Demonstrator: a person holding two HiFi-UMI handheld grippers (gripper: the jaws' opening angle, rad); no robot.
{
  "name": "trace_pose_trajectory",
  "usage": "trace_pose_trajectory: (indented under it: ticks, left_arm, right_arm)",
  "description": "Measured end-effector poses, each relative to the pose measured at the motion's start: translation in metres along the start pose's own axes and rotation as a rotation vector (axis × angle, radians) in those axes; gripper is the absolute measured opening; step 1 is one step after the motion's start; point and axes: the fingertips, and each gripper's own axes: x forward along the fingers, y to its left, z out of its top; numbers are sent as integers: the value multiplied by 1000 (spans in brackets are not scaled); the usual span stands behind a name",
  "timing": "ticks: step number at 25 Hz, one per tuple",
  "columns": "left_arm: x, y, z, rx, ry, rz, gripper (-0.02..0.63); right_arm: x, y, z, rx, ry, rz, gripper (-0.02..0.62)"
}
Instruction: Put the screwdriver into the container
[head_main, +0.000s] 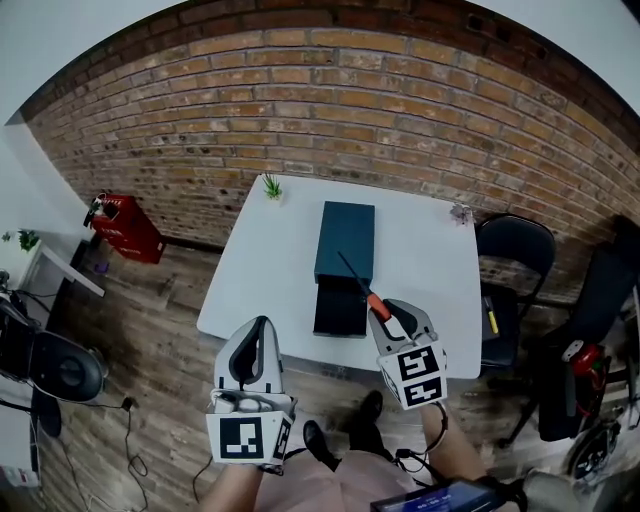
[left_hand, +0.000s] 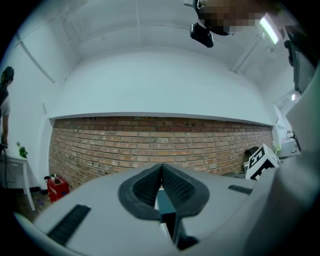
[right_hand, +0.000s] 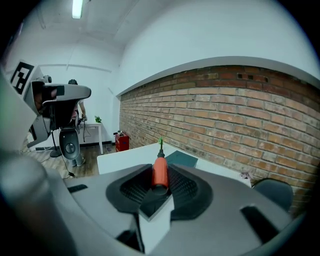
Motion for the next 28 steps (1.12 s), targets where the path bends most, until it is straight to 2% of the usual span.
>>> trace_pose_trajectory:
  ticks: [11,28]
  left_arm:
    - [-19,4,-26,-14,46,-50,12]
    - [-15,23,-57,-27,113,-33,12]
  right_arm:
    - [-7,27,-49,48,82,-23,104]
    - [24,30,-91,69,191,-16,104]
